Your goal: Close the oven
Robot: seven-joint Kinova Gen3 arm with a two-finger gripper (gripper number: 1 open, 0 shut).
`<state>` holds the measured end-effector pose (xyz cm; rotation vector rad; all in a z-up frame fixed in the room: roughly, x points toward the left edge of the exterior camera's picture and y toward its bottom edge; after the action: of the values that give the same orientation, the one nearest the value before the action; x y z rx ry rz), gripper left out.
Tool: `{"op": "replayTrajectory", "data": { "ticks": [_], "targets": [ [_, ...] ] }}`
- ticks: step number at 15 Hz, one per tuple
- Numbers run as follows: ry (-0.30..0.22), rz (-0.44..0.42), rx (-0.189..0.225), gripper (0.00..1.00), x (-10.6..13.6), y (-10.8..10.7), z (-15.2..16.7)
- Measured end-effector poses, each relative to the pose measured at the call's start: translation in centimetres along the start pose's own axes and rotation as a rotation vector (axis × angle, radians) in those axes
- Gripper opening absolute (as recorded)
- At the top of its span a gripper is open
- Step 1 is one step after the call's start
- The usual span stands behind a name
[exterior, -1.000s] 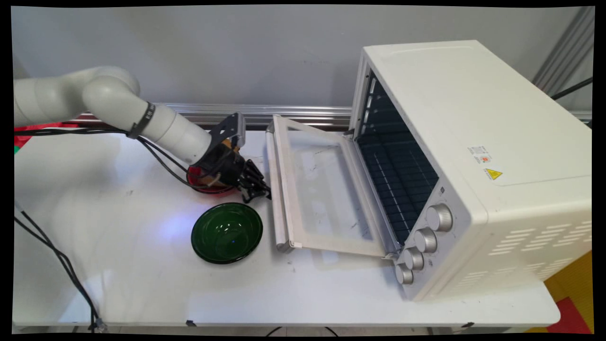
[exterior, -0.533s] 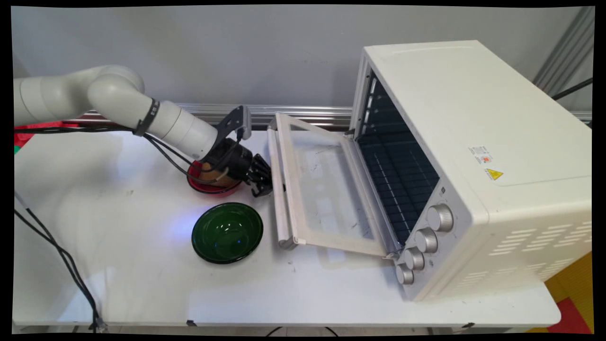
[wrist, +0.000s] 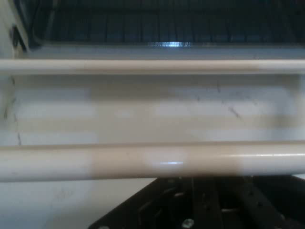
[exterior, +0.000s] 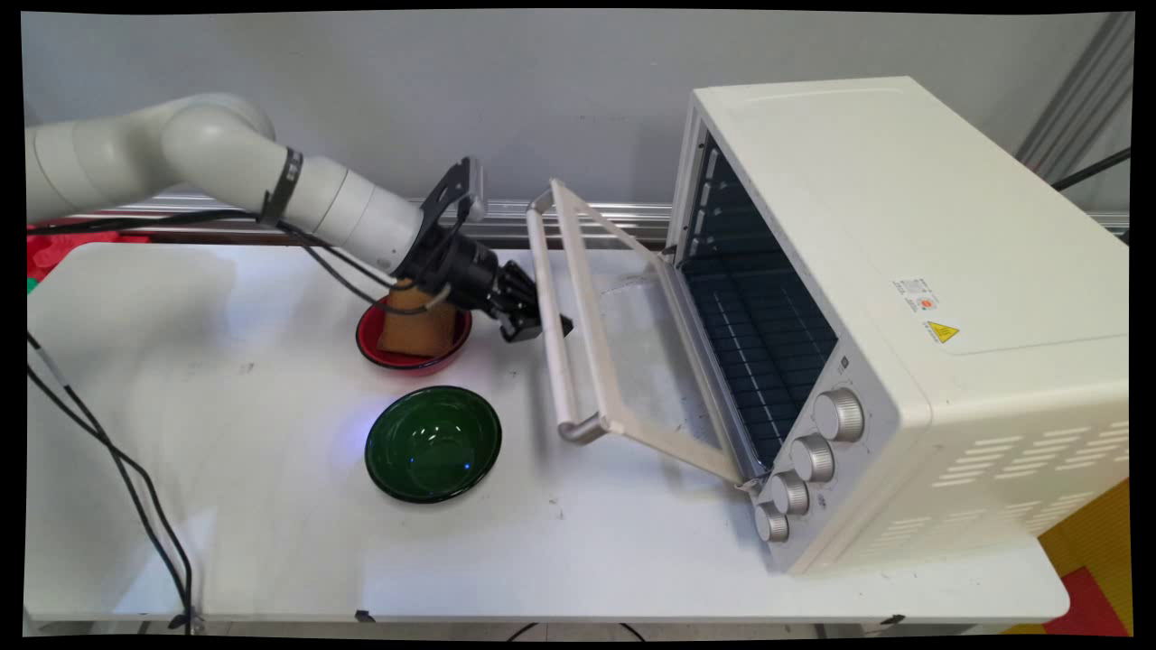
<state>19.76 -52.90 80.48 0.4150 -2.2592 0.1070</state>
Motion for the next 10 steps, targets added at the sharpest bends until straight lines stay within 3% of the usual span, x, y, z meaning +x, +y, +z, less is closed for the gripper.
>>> {"op": "replayTrajectory", "data": {
  "ticks": [10],
  "targets": [
    [0.106, 0.016, -0.015, 0.00, 4.6, -0.5, 0.3]
  ]
}}
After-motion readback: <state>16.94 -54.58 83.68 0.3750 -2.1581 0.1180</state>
